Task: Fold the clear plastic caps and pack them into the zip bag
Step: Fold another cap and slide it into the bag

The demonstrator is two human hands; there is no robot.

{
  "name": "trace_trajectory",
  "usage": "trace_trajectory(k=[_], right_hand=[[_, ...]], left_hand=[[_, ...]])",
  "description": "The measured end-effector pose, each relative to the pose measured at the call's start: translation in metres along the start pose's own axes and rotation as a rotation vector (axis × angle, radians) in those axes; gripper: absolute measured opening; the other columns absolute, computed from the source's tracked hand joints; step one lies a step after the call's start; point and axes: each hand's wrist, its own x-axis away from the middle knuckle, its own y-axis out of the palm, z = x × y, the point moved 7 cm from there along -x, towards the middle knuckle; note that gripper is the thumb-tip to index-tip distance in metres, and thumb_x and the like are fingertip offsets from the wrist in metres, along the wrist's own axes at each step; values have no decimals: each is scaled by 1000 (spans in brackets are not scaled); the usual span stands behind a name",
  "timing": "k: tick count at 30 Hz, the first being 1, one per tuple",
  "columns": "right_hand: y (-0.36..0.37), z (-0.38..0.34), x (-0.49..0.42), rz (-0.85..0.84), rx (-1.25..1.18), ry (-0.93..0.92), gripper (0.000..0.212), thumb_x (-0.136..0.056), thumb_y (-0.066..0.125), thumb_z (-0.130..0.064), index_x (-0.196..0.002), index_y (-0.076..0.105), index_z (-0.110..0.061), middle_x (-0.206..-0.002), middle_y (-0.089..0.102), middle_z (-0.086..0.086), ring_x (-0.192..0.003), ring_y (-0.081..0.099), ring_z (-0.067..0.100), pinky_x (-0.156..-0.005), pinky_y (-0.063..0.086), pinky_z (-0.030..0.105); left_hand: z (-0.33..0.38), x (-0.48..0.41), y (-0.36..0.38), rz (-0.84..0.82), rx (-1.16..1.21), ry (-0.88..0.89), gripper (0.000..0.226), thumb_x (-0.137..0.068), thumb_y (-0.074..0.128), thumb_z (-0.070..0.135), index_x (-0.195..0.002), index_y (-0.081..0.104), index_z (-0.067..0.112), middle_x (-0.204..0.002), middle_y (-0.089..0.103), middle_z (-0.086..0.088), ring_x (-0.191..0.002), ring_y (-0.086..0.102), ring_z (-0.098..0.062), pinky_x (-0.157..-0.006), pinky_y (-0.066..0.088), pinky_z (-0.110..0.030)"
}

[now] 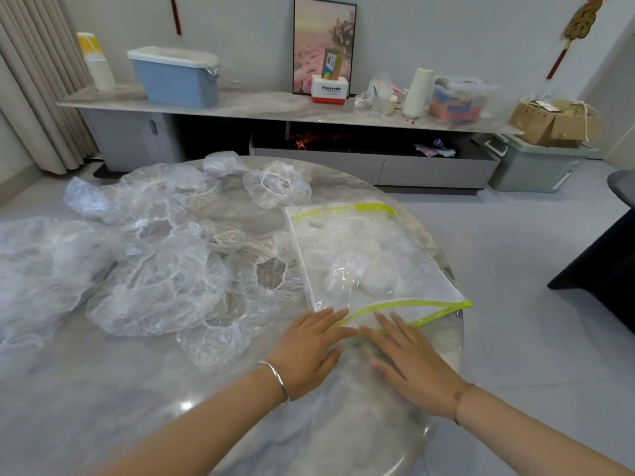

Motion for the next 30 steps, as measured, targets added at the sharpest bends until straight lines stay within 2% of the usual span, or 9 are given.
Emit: trace_trajectory(k=[3,6,8,11,15,19,23,26,30], right_hand=[[2,-23,20,-48,-17,-123,91,-68,-21,-78,-147,8,-42,-155,-5,-18,-144,-11,6,-115,-9,23],[3,-47,19,-51,-62,-191,93,-71,-16,-78,-147,19,-38,-156,7,-16,-145,3,5,-113,-7,18],[4,-63,13,-31,-75,-229,94,-73,-13,-78,-147,26,-34,-156,12,-15,-144,11,6,-110,-6,12],[2,-92,4,37,-118,-258,90,-77,-2,-78,-146,31,-31,-156,16,-13,-143,15,7,-109,-2,11],[4,-126,1,78,-148,-316,72,-83,27,-64,-147,26,-32,-156,14,-14,-143,13,6,-109,-3,10],[24,-158,5,16,-74,-452,78,-79,46,-66,-147,26,-34,-155,15,-14,-143,6,4,-116,-4,25],[20,-171,5,219,-79,-519,39,-78,55,-42,-115,57,-29,-129,50,-4,-125,43,16,-110,11,24],[5,-173,8,390,-117,-551,14,-71,55,-21,-84,61,-25,-118,55,-2,-117,44,17,-105,24,28],[-6,-169,6,401,-329,-474,13,-80,59,-39,-85,57,-28,-125,56,-15,-136,32,5,-116,9,27]], left_hand=[[-23,26,-18,72,-69,-179,62,-89,23,52,-142,35,22,-148,36,-1,-137,33,-24,-111,22,-32],[-72,75,-19,-164,-290,-658,78,-94,27,56,-149,-8,12,-158,-3,-8,-145,2,-28,-116,8,-39],[-88,101,-20,-280,-298,-760,79,-95,29,55,-149,-9,13,-158,-9,-9,-145,-2,-28,-116,7,-40],[-86,120,-23,-313,-297,-653,76,-91,27,61,-150,6,18,-158,0,-2,-145,6,-22,-116,11,-35],[-40,143,-23,-253,-214,-401,95,-61,1,71,-140,32,27,-143,34,6,-129,32,-16,-105,25,-26],[-22,164,-23,-184,-100,-266,76,-77,25,72,-139,35,30,-129,42,14,-119,32,-6,-102,24,-19],[-32,184,-19,-85,-73,-229,69,-77,47,59,-137,36,26,-132,38,9,-124,27,-8,-109,21,-23],[-44,188,-34,64,-184,-235,40,-74,47,47,-110,50,31,-121,56,9,-121,42,-15,-99,43,-30],[-51,187,-53,183,133,-340,6,-89,47,34,-93,52,33,-107,64,15,-102,59,-8,-87,42,-14]])
